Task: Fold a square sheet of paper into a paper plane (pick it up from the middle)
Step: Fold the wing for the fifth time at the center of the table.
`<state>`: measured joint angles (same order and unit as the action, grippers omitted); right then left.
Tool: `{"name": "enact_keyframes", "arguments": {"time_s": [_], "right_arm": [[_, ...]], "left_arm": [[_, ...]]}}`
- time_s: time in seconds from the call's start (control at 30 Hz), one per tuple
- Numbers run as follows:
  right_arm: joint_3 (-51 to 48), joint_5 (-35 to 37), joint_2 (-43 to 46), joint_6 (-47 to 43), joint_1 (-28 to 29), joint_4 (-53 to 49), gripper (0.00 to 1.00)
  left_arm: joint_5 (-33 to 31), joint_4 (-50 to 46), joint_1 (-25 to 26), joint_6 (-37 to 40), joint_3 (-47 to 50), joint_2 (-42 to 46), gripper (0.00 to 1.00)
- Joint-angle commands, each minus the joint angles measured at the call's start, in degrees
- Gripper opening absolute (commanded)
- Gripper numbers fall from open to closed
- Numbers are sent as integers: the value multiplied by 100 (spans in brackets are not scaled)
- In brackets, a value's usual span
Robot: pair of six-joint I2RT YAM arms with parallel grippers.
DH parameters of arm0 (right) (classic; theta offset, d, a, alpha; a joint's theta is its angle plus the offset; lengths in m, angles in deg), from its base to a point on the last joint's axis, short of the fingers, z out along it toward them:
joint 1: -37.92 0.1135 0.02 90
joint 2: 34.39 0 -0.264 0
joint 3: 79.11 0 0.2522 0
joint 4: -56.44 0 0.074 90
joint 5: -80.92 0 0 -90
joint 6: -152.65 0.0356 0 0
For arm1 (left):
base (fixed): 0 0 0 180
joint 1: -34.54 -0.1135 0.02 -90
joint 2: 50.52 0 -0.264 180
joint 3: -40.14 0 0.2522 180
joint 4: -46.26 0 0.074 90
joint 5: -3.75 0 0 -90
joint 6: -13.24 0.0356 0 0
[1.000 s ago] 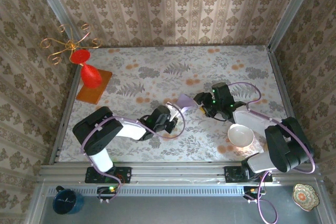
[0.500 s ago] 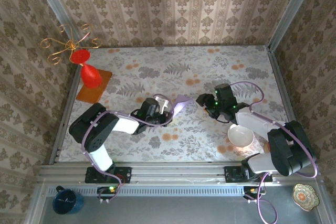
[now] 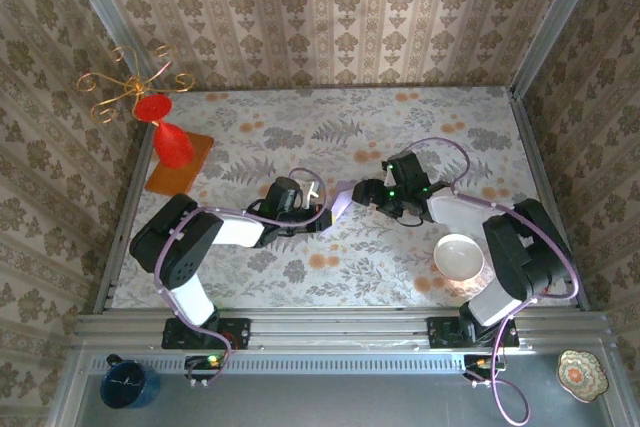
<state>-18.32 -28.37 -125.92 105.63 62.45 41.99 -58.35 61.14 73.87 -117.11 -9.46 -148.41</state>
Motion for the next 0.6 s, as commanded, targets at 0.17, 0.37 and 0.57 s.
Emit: {"name": "enact_keyframes", "arguments": {"time_s": [0.17, 0.37, 0.57], "right_arm": [[393, -329, -586, -480, 199, -87, 71], [619, -365, -922, -637, 218, -252, 71], [799, -202, -1085, -685, 227, -427, 71]], "left_arm": [[398, 47, -90, -450, -99, -88, 0], [524, 183, -127, -846, -64, -175, 0], [688, 584, -167, -1381, -4, -344, 0]]}}
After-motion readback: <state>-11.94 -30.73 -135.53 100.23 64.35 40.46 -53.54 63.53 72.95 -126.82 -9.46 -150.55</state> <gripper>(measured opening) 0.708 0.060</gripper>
